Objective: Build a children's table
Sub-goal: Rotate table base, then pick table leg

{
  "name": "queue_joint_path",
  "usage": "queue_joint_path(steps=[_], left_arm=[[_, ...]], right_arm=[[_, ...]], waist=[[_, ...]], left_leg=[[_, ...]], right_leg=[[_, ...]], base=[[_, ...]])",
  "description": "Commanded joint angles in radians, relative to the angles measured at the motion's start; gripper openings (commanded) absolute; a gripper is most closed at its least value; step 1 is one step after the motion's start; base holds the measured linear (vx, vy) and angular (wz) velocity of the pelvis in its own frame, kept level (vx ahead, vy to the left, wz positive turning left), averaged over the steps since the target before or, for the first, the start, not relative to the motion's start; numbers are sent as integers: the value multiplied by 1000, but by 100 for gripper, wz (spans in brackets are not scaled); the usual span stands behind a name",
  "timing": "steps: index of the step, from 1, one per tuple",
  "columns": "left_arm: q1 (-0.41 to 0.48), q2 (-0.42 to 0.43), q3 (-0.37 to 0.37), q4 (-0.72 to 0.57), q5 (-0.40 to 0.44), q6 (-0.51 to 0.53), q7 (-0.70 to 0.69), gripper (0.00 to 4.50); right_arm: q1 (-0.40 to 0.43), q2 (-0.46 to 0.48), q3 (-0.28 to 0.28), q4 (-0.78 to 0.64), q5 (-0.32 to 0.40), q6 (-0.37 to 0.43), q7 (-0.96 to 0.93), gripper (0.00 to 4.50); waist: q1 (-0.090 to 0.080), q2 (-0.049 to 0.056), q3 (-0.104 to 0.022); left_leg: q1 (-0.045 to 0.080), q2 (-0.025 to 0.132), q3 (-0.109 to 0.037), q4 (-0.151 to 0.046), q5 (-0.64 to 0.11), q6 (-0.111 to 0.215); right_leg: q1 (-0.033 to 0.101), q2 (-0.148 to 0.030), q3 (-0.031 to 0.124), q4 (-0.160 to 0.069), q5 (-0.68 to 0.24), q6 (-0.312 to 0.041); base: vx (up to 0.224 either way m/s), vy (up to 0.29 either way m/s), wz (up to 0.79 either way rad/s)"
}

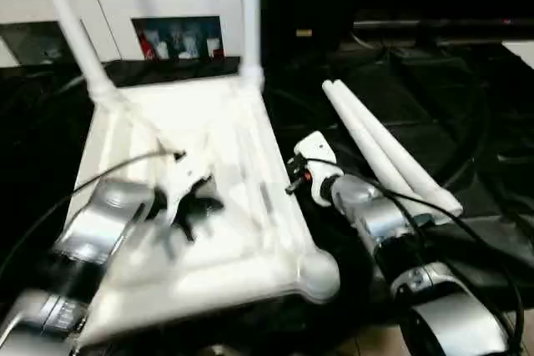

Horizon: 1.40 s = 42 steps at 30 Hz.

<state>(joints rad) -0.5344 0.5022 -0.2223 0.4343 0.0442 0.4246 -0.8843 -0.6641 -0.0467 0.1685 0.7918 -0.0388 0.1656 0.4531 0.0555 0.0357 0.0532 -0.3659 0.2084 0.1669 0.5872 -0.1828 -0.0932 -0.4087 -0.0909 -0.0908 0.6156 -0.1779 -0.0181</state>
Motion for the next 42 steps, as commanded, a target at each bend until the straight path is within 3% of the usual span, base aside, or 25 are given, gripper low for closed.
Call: queue_joint_path(steps=[1, 6, 7, 9, 10, 12, 14, 15, 17, 18, 19, 21, 23, 24, 26, 27, 28, 29, 30, 31, 33, 38, 39, 42], left_arm=[[-44, 4, 3, 61, 37, -57, 76, 0], [-95, -26, 28, 235, 67, -167, 211, 0], [-105, -53, 58, 273, 61, -271, 281, 0], [-105, -58, 64, 274, 56, -278, 287, 0], [-101, -84, 99, 267, 29, -314, 316, 0], [-91, -89, 109, 247, 18, -321, 321, 0], [-86, -90, 112, 240, 15, -333, 326, 0], [-63, -94, 130, 184, -10, -336, 320, 0], [-35, -100, 144, 110, -46, -331, 289, 21], [-21, -107, 150, 75, -65, -333, 279, 34], [-10, -116, 157, 40, -89, -323, 265, 42], [19, -142, 170, -73, -145, -253, 245, 47], [34, -158, 174, -136, -169, -210, 242, 73], [36, -171, 175, -149, -176, -215, 252, 83], [34, -193, 173, -164, -174, -193, 287, 93], [36, -217, 169, -177, -161, -192, 329, 109], [38, -237, 166, -181, -152, -222, 357, 123], [34, -248, 158, -187, -161, -210, 349, 129], [31, -261, 161, -201, -177, -174, 347, 133], [27, -272, 165, -207, -188, -157, 351, 138], [22, -309, 189, -243, -216, -99, 389, 161], [35, -303, 173, -278, -207, -64, 395, 200], [49, -300, 164, -292, -187, -57, 410, 200], [79, -250, 101, -352, -179, 15, 326, 234]], right_arm=[[-5, 10, 1, -38, -4, -6, -36, 5], [7, -2, -58, -104, 16, 21, -91, 5], [12, -12, -76, -153, 21, 67, -107, 5], [13, -14, -79, -161, 24, 75, -106, 5], [24, -29, -93, -228, 37, 136, -99, 5], [39, -42, -102, -283, 50, 160, -86, 5], [49, -50, -108, -317, 66, 174, -74, 31], [71, -79, -110, -387, 59, 219, -73, 31], [88, -106, -116, -443, 40, 270, -85, 52], [95, -118, -124, -468, 34, 300, -94, 59], [97, -126, -133, -482, 30, 320, -104, 74], [93, -150, -162, -511, 26, 363, -129, 82], [90, -162, -188, -533, 41, 395, -137, 97], [89, -166, -200, -551, 50, 412, -145, 112], [90, -173, -221, -586, 62, 449, -156, 124], [94, -184, -226, -616, 60, 477, -161, 135], [98, -191, -234, -631, 63, 504, -164, 146], [102, -196, -240, -643, 65, 525, -165, 155], [108, -198, -250, -655, 71, 548, -169, 162], [111, -198, -259, -660, 75, 559, -172, 166], [123, -203, -280, -672, 83, 586, -180, 184], [126, -203, -294, -677, 96, 586, -182, 221], [126, -205, -283, -691, 109, 593, -162, 221], [117, -227, -226, -687, 78, 598, -147, 261]], waist=[[5, 22, -73], [7, 17, -75], [9, 18, -75], [9, 19, -78], [10, 21, -76], [16, 20, -77], [17, 19, -77], [18, 25, -77], [18, 22, -75], [19, 27, -76], [19, 23, -75], [21, 28, -74], [25, 23, -71], [28, 45, -70], [25, 27, -71], [24, 49, -70], [19, 37, -68], [24, 36, -73], [24, 37, -72], [24, 47, -74], [24, 38, -76], [16, 42, -76], [12, 33, -75], [8, 30, -75]], left_leg=[[4, 8, -4, -67, -208, -7], [5, 7, -2, -63, -181, 1], [4, 7, -4, -63, -174, 4], [5, 9, -4, -62, -170, 4], [5, 8, -3, -62, -174, 5], [6, 10, -3, -61, -173, 9], [6, 10, -2, -61, -180, 11], [5, 10, -3, -61, -179, 8], [4, 15, -4, -63, -170, 4], [6, 12, -3, -61, -171, 1], [7, 11, 0, -60, -179, 0], [8, 11, 1, -61, -188, -8], [7, 11, 3, -60, -191, -7], [9, 7, 2, -59, -202, -4], [7, 5, 2, -59, -202, -2], [9, 5, 1, -58, -202, -5], [6, 3, 2, -57, -202, 2], [5, 2, 3, -53, -176, 11], [1, 0, 4, -53, -162, 16], [-1, 1, 4, -51, -144, 21], [-4, 0, 4, -49, -127, 27], [-3, -1, 2, -49, -132, 36], [-4, -2, 3, -49, -131, 40], [-8, 1, 1, -50, -109, 51]], right_leg=[[65, -48, 47, -65, -144, -209], [65, -44, 47, -62, -89, -212], [66, -44, 47, -61, -80, -212], [68, -44, 46, -60, -62, -213], [67, -43, 46, -60, -50, -220], [67, -46, 46, -58, -43, -224], [67, -46, 46, -60, -56, -216], [68, -47, 46, -59, -58, -215], [71, -48, 46, -59, -48, -218], [67, -45, 46, -58, -51, -221], [67, -44, 47, -60, -63, -221], [66, -45, 48, -61, -92, -219], [65, -46, 48, -64, -116, -220], [62, -44, 47, -68, -153, -203], [66, -40, 46, -72, -156, -186], [64, -39, 46, -68, -155, -185], [67, -35, 45, -77, -166, -174], [68, -37, 46, -75, -169, -170], [69, -38, 46, -74, -172, -167], [68, -39, 45, -77, -175, -162], [67, -37, 44, -76, -170, -162], [65, -37, 40, -81, -210, -148], [65, -35, 39, -83, -213, -145], [65, -36, 39, -77, -210, -142]], base=[[0, 0, 0], [0, 0, 0], [0, 0, 0], [0, 0, 0], [0, 0, 0], [0, 0, 0], [0, 0, 0], [0, 0, 0], [0, 0, 0], [0, 0, 0], [0, 0, 0], [0, 0, 0], [0, 0, 0], [0, 0, 0], [0, 0, 0], [0, 0, 0], [0, 0, 0], [0, 0, 0], [0, 0, 0], [0, 0, 0], [0, 0, 0], [0, 0, 0], [0, 0, 0], [0, 0, 0]])
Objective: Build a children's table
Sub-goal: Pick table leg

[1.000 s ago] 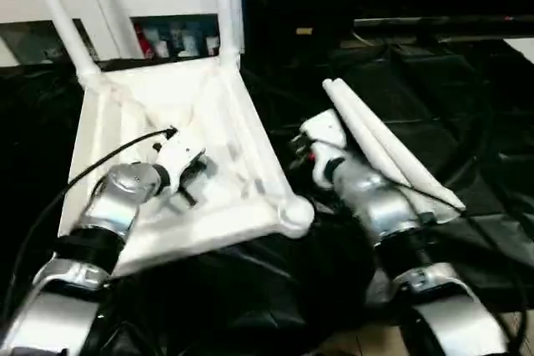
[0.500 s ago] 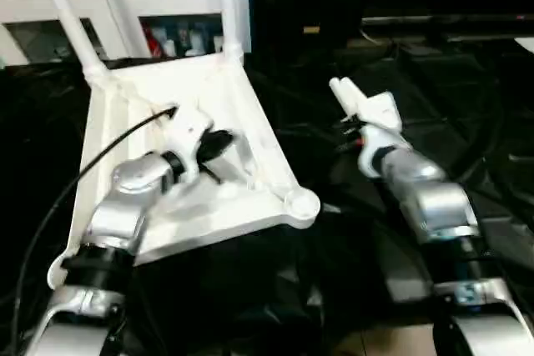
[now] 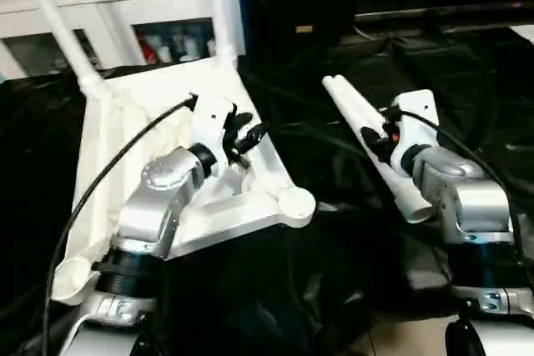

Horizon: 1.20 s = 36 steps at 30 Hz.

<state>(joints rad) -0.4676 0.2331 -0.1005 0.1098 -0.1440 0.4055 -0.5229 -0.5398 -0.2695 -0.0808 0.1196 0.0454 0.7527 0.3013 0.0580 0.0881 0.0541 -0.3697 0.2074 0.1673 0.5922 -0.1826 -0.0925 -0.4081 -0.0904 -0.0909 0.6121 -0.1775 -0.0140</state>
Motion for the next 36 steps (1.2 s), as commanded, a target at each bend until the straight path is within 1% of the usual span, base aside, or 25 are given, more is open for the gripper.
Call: queue_joint_path(steps=[1, 2, 3, 4, 5, 6, 7, 8, 9, 10, 11, 16, 17, 18, 19, 23, 26, 27, 29, 32, 34, 35, 36], left_arm=[[16, 26, -29, -38, 5, 42, -50, 234], [24, 47, -43, -68, -15, 64, -92, 241], [29, 59, -50, -87, -29, 78, -116, 242], [37, 83, -63, -112, -42, 91, -149, 242], [43, 93, -66, -124, -53, 106, -162, 241], [51, 105, -69, -134, -56, 111, -173, 241], [51, 105, -69, -134, -56, 111, -173, 241], [69, 132, -78, -156, -58, 129, -196, 241], [69, 132, -78, -156, -58, 129, -196, 241], [74, 138, -80, -162, -59, 134, -202, 241], [80, 145, -82, -170, -58, 143, -206, 241], [83, 158, -87, -187, -55, 162, -216, 241], [85, 163, -87, -197, -61, 171, -219, 241], [88, 169, -88, -208, -68, 181, -223, 241], [90, 174, -89, -217, -73, 189, -225, 241], [95, 183, -95, -222, -64, 185, -228, 241], [94, 184, -97, -222, -62, 186, -231, 241], [92, 183, -97, -223, -62, 189, -234, 241], [91, 182, -97, -225, -66, 191, -238, 241], [90, 186, -99, -229, -71, 198, -237, 241], [89, 190, -103, -230, -70, 199, -238, 241], [89, 191, -105, -231, -70, 198, -238, 241], [88, 193, -105, -234, -73, 202, -241, 241]], right_arm=[[-10, -9, 33, -9, -18, 4, 2, 261], [-22, -19, 44, 17, -39, 16, -9, 260], [-29, -24, 48, 33, -50, 27, -17, 276], [-41, -32, 50, 56, -58, 46, -21, 293], [-47, -33, 45, 64, -56, 53, -24, 303], [-58, -38, 43, 77, -59, 67, -31, 303], [-58, -38, 43, 77, -59, 67, -31, 310], [-78, -62, 59, 109, -74, 90, -26, 321], [-78, -62, 59, 109, -74, 90, -26, 321], [-83, -68, 67, 117, -77, 97, -20, 321], [-95, -73, 67, 142, -66, 116, -9, 321], [-132, -77, 57, 220, -49, 153, 3, 321], [-139, -76, 52, 226, -39, 177, 12, 321], [-146, -75, 48, 229, -27, 201, 23, 321], [-151, -75, 45, 230, -16, 221, 32, 321], [-157, -78, 43, 245, 0, 263, 52, 321], [-164, -74, 33, 270, 10, 284, 53, 321], [-169, -73, 26, 289, 17, 306, 54, 321], [-169, -72, 23, 297, 23, 318, 59, 321], [-168, -74, 32, 298, 26, 333, 67, 321], [-167, -71, 35, 294, 44, 347, 86, 321], [-167, -68, 35, 292, 51, 354, 93, 321], [-168, -64, 39, 297, 55, 360, 95, 321]], waist=[[6, -19, -77], [7, -26, -77], [7, -27, -76], [7, -23, -75], [6, -22, -75], [6, -28, -74], [7, -26, -75], [7, -25, -75], [6, -24, -74], [7, -27, -74], [7, -25, -75], [6, -26, -75], [6, -26, -76], [7, -32, -76], [8, -30, -76], [10, -29, -76], [10, -27, -76], [9, -28, -76], [10, -29, -76], [11, -30, -77], [11, -32, -77], [11, -30, -77], [12, -31, -78]], left_leg=[[-2, 2, 1, -54, -110, 49], [1, 2, 3, -53, -106, 46], [-1, 1, 4, -54, -99, 47], [1, 1, 5, -53, -100, 44], [1, 1, 4, -53, -101, 43], [1, 2, 5, -53, -102, 43], [1, 2, 4, -53, -100, 42], [2, 2, 4, -53, -99, 40], [1, 1, 5, -53, -98, 40], [3, 1, 7, -52, -98, 40], [1, 0, 6, -51, -92, 41], [1, 0, 7, -49, -96, 43], [1, -1, 7, -49, -94, 43], [-1, -1, 6, -49, -88, 46], [0, 0, 6, -49, -87, 46], [0, 1, 6, -47, -83, 47], [2, 1, 6, -48, -91, 37], [2, 0, 6, -48, -91, 36], [1, 0, 6, -47, -99, 33], [1, 0, 6, -46, -92, 32], [0, -1, 6, -46, -96, 34], [-1, 0, 5, -46, -94, 36], [0, 1, 6, -46, -93, 36]], right_leg=[[63, -38, 39, -73, -219, -147], [61, -39, 42, -72, -227, -154], [61, -39, 42, -73, -227, -156], [58, -38, 42, -73, -228, -161], [59, -37, 42, -71, -221, -166], [60, -38, 43, -71, -217, -168], [60, -39, 43, -68, -214, -172], [61, -38, 42, -67, -211, -173], [61, -37, 42, -67, -208, -171], [60, -37, 43, -68, -205, -169], [62, -36, 43, -66, -201, -168], [63, -38, 43, -66, -196, -179], [64, -37, 42, -66, -193, -180], [66, -37, 43, -62, -187, -182], [66, -38, 43, -62, -188, -183], [63, -37, 43, -62, -187, -183], [62, -37, 43, -63, -194, -181], [63, -36, 43, -62, -190, -183], [64, -38, 42, -63, -196, -186], [64, -38, 42, -61, -191, -182], [65, -37, 42, -62, -193, -181], [65, -38, 42, -61, -196, -180], [64, -38, 42, -61, -195, -180]], base=[[0, 0, 0], [0, 0, 0], [0, 0, 0], [0, 0, 0], [0, 0, 0], [0, 0, 0], [0, 0, 0], [0, 0, 0], [0, 0, 0], [0, 0, 0], [0, 0, 0], [0, 0, 0], [0, 0, 0], [0, 0, 0], [0, 0, 0], [0, 0, 0], [0, 0, 0], [0, 0, 0], [0, 0, 0], [0, 0, 0], [0, 0, 0], [0, 0, 0], [0, 0, 0]])
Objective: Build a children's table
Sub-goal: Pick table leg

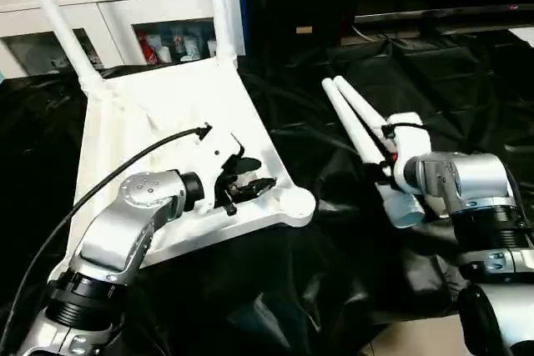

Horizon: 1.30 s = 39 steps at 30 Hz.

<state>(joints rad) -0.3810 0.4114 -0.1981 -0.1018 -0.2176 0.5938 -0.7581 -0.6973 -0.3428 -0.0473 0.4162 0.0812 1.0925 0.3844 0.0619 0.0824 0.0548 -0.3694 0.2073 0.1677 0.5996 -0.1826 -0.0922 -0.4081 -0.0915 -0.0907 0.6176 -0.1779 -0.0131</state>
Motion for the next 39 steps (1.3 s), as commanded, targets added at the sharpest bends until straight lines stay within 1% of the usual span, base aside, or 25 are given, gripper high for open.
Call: queue_joint_path(steps=[1, 2, 3, 6, 7, 9, 11, 13, 14, 16, 20, 21, 22, 24, 26, 29, 30, 31, 32, 33, 34, 35, 36, 37, 39], left_arm=[[1, 15, -8, -24, 0, 14, -6, 241], [1, 15, -8, -24, 0, 14, -6, 241], [1, 16, -10, -25, 1, 14, -8, 241], [1, 21, -16, -28, 4, 13, -14, 241], [0, 21, -16, -29, 3, 14, -16, 241], [-3, 22, -17, -29, -4, 18, -20, 241], [-4, 22, -18, -28, -2, 16, -18, 241], [-6, 24, -24, -24, 7, 6, -16, 241], [-7, 25, -25, -23, 10, 4, -15, 241], [-12, 24, -25, -17, 10, 2, -14, 241], [-29, 1, -9, 4, 1, 4, 3, 241], [-52, -38, 23, 31, -16, 14, 41, 241], [-53, -40, 25, 32, -17, 15, 43, 241], [-86, -90, 69, 71, -41, 32, 94, 241], [-132, -140, 110, 122, -55, 55, 156, 241], [-208, -208, 169, 204, -99, 85, 217, 241], [-221, -217, 179, 217, -108, 92, 222, 241], [-238, -230, 193, 232, -122, 108, 225, 241], [-242, -233, 196, 236, -126, 111, 224, 241], [-276, -256, 214, 266, -147, 124, 226, 241], [-293, -267, 223, 282, -155, 128, 231, 241], [-301, -271, 226, 291, -155, 128, 236, 241], [-327, -285, 236, 322, -154, 127, 254, 241], [-342, -296, 249, 339, -167, 127, 259, 241], [-356, -308, 262, 354, -180, 129, 262, 241]], right_arm=[[-11, 10, 8, 4, 18, 21, 12, 321], [-11, 10, 8, 4, 18, 21, 12, 321], [-12, 13, 11, 14, 15, 23, 12, 305], [-11, 17, 17, 28, 11, 24, 11, 285], [-10, 17, 20, 29, 12, 24, 10, 266], [-11, 14, 23, 37, 14, 21, 10, 241], [-11, 13, 23, 42, 14, 18, 10, 241], [-11, 12, 22, 53, 11, 15, 7, 211], [-11, 12, 21, 56, 10, 15, 6, 211], [-14, 13, 15, 69, 8, 9, 0, 195], [-16, 23, -25, 75, 19, -9, -26, 186], [-19, 35, -64, 65, 45, -36, -26, 186], [-19, 35, -66, 64, 47, -38, -25, 185], [-18, 52, -108, 41, 87, -84, -7, 185], [-9, 76, -150, 9, 139, -143, 29, 185], [38, 130, -216, -54, 251, -285, 139, 185], [48, 142, -228, -66, 270, -309, 159, 185], [62, 158, -240, -88, 295, -337, 188, 185], [66, 163, -244, -95, 304, -342, 197, 185], [94, 186, -262, -142, 358, -355, 257, 185], [107, 194, -267, -162, 382, -355, 283, 185], [112, 198, -268, -170, 391, -357, 293, 185], [129, 207, -270, -193, 419, -364, 324, 185], [140, 207, -261, -209, 428, -364, 340, 185], [152, 207, -251, -224, 438, -368, 356, 185]], waist=[[8, -27, -78], [8, -26, -78], [8, -25, -78], [10, -28, -79], [11, -26, -78], [13, -28, -78], [15, -26, -79], [16, -26, -79], [17, -26, -79], [19, -23, -79], [23, -26, -79], [24, -23, -79], [23, -27, -78], [25, -27, -80], [27, -22, -82], [31, -25, -84], [33, -28, -85], [33, -28, -88], [35, -28, -90], [32, -34, -90], [36, -32, -90], [37, -38, -92], [38, -35, -91], [41, -38, -88], [42, -39, -88]], left_leg=[[-1, 0, 5, -54, -93, 35], [0, 0, 6, -53, -91, 35], [-1, 1, 5, -53, -86, 35], [0, 1, 5, -54, -84, 33], [0, 1, 6, -53, -86, 32], [1, 2, 6, -54, -90, 28], [1, 1, 6, -54, -92, 25], [2, 2, 6, -54, -99, 21], [3, 2, 5, -55, -103, 19], [4, 2, 6, -55, -110, 15], [6, 2, 6, -57, -132, 4], [6, 2, 5, -57, -133, 3], [4, -1, 7, -55, -141, 1], [4, -1, 8, -55, -140, 5], [5, -2, 7, -54, -143, 11], [1, -1, 6, -53, -135, 33], [0, -1, 7, -52, -127, 39], [-5, 0, 2, -52, -96, 49], [-4, 1, 2, -51, -76, 60], [-5, 0, 5, -49, -66, 73], [-2, -2, 6, -48, -67, 81], [-3, 2, 4, -49, -54, 95], [-4, 1, 4, -48, -54, 100], [-4, 1, 5, -50, -66, 102], [-3, 3, 5, -50, -69, 100]], right_leg=[[64, -37, 42, -67, -197, -181], [64, -37, 42, -67, -197, -182], [63, -37, 42, -66, -193, -183], [63, -37, 42, -65, -193, -185], [62, -38, 42, -66, -195, -183], [62, -38, 42, -66, -199, -180], [62, -38, 43, -66, -198, -179], [62, -38, 43, -67, -199, -176], [62, -37, 42, -67, -201, -175], [60, -37, 42, -68, -206, -173], [60, -37, 42, -71, -226, -166], [60, -37, 42, -70, -226, -165], [61, -37, 42, -75, -238, -161], [61, -37, 42, -75, -238, -158], [61, -38, 40, -77, -234, -154], [63, -39, 37, -78, -214, -150], [64, -39, 38, -78, -204, -150], [68, -39, 36, -70, -168, -162], [67, -39, 36, -66, -138, -174], [66, -36, 37, -65, -111, -191], [65, -36, 37, -68, -110, -193], [67, -37, 37, -64, -89, -205], [66, -36, 36, -63, -87, -207], [66, -39, 36, -68, -110, -205], [67, -40, 35, -68, -121, -204]], base=[[0, 0, 0], [0, 0, 0], [0, 0, 0], [0, 0, 0], [0, 0, 0], [0, 0, 0], [0, 0, 0], [0, 0, 0], [0, 0, 0], [0, 0, 0], [0, 0, 0], [0, 0, 0], [0, 0, 0], [0, 0, 0], [0, 0, 0], [0, 0, 0], [0, 0, 0], [0, 0, 0], [0, 0, 0], [0, 0, 0], [0, 0, 0], [0, 0, 0], [0, 0, 0], [0, 0, 0], [0, 0, 0]])
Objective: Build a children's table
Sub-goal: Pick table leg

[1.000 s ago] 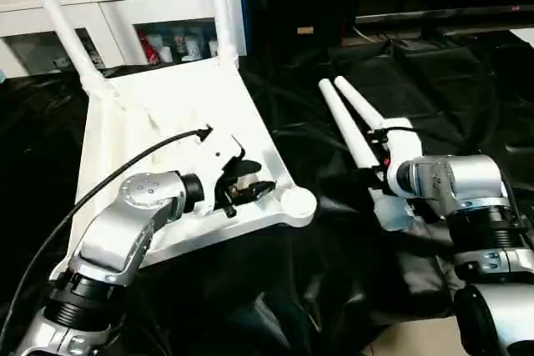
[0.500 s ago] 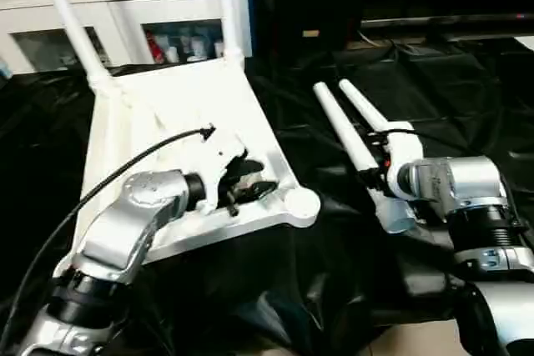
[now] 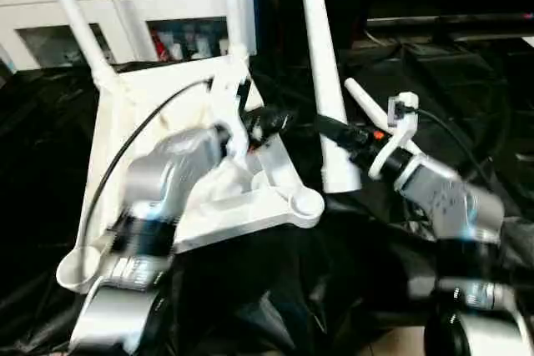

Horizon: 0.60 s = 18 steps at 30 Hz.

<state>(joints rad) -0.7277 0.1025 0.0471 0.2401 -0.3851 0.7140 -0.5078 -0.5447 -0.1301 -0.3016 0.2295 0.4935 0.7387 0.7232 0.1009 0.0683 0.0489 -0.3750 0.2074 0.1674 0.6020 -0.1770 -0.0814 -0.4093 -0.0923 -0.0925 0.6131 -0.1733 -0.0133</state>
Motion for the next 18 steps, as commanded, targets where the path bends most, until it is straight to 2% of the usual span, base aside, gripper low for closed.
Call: queue_joint_path(steps=[1, 2, 7, 9, 10, 11, 18], left_arm=[[-37, -24, 37, 33, -52, 26, 4, 241], [-37, -25, 37, 33, -53, 27, 4, 241], [-50, -56, 60, 36, -91, 40, 5, 241], [-52, -69, 82, 20, -141, 79, -20, 259], [-51, -75, 94, 13, -160, 91, -22, 269], [-51, -79, 111, 9, -183, 107, -22, 269], [-48, -77, 139, 10, -215, 121, -14, 331]], right_arm=[[21, -9, 23, -67, 50, -18, 56, 185], [21, -9, 23, -67, 50, -18, 56, 185], [31, -21, 49, -82, 48, -16, 74, 184], [35, -24, 58, -88, 46, -21, 81, 184], [35, -24, 59, -91, 48, -21, 83, 184], [36, -26, 63, -95, 53, -23, 85, 184], [26, -37, 71, -96, 65, -33, 86, 184]], waist=[[6, -28, -80], [11, -27, -80], [13, -30, -78], [14, -30, -78], [13, -37, -77], [15, -36, -78], [15, -36, -76]], left_leg=[[3, 2, 6, -54, -84, 82], [4, 3, 6, -54, -87, 76], [2, 2, 6, -56, -92, 63], [1, 2, 6, -56, -90, 60], [0, 1, 7, -56, -88, 62], [0, 3, 5, -56, -85, 63], [1, 4, 5, -58, -88, 65]], right_leg=[[67, -40, 37, -69, -163, -196], [67, -43, 38, -69, -176, -189], [66, -42, 37, -75, -212, -165], [66, -43, 38, -75, -217, -164], [67, -42, 38, -76, -218, -163], [66, -43, 38, -74, -214, -166], [65, -43, 38, -75, -204, -166]], base=[[0, 0, 0], [0, 0, 0], [0, 0, 0], [0, 0, 0], [0, 0, 0], [0, 0, 0], [0, 0, 0]])
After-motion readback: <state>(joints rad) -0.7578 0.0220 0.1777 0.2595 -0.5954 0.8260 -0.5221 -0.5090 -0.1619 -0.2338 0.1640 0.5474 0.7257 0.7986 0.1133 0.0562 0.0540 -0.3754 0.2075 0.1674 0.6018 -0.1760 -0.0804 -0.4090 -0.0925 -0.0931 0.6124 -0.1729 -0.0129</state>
